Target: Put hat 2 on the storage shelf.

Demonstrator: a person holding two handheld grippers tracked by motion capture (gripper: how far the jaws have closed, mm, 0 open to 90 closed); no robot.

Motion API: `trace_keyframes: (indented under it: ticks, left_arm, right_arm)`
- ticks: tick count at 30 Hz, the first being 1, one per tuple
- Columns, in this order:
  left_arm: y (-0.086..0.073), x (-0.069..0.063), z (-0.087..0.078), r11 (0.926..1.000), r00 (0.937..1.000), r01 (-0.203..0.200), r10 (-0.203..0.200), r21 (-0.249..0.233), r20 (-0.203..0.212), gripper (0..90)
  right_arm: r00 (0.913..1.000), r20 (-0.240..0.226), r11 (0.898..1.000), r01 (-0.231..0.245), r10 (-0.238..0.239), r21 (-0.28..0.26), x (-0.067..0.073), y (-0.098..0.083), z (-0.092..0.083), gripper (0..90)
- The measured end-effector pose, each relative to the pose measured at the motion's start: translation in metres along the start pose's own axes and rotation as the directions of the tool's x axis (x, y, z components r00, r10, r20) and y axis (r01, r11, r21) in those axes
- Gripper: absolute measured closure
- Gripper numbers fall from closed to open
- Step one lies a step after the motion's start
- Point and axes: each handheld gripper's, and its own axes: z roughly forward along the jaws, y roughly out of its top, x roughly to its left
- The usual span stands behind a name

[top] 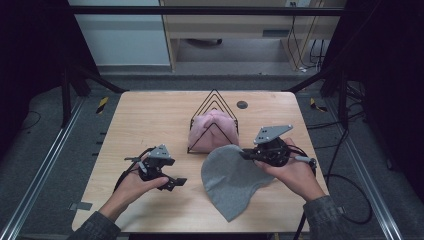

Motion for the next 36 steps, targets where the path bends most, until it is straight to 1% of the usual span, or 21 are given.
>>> trace_keyframes:
  ticks: [2, 5, 6, 14, 15, 24, 29, 31, 36]
  left_arm:
    - [0.000, 0.000, -0.001, 1.0000, 1.0000, -0.002, 0.002, 0.007, -0.008, 9.5]
    - [-0.001, -0.001, -0.001, 0.9999, 0.9999, 0.004, -0.004, 0.010, -0.013, 9.1]
    - [-0.001, -0.001, -0.001, 0.9999, 0.9999, 0.009, -0.009, 0.005, -0.008, 9.1]
    - [0.001, -0.002, -0.006, 0.9999, 1.0000, 0.001, -0.001, 0.010, -0.007, 9.1]
    - [0.001, -0.002, -0.006, 1.0000, 1.0000, 0.006, -0.006, 0.007, -0.005, 9.1]
    - [0.008, -0.006, -0.010, 0.9999, 1.0000, -0.002, 0.002, -0.010, 0.009, 9.3]
    - [0.012, -0.005, -0.013, 0.9998, 0.9999, -0.014, 0.014, -0.013, 0.006, 9.3]
    - [0.013, -0.003, -0.014, 0.9998, 1.0000, -0.006, 0.006, -0.018, 0.004, 9.5]
    - [0.018, -0.004, -0.017, 0.9995, 0.9999, -0.014, 0.014, -0.029, 0.005, 9.6]
  right_arm:
    - [0.9999, 0.004, 1.000, 0.012, -0.012, -0.001, 0.002, 0.006, -0.002, 86.1]
    - [0.9996, 0.006, 0.999, 0.027, -0.027, -0.022, 0.005, 0.014, -0.005, 86.1]
    - [0.9995, 0.006, 0.999, 0.033, -0.033, -0.025, 0.006, 0.017, -0.006, 86.1]
    - [0.9977, 0.015, 0.997, 0.067, -0.066, -0.049, 0.009, 0.035, -0.012, 86.2]
    - [0.9975, 0.017, 0.996, 0.069, -0.069, -0.054, 0.010, 0.037, -0.013, 86.2]
    - [0.9957, 0.012, 0.993, 0.092, -0.091, -0.079, 0.012, 0.055, -0.020, 86.2]
    - [0.9947, 0.013, 0.991, 0.103, -0.102, -0.085, 0.013, 0.063, -0.022, 86.2]
    - [0.9935, 0.010, 0.990, 0.114, -0.114, -0.087, 0.015, 0.068, -0.021, 86.2]
    - [0.9921, 0.006, 0.988, 0.126, -0.126, -0.092, 0.017, 0.074, -0.021, 86.2]
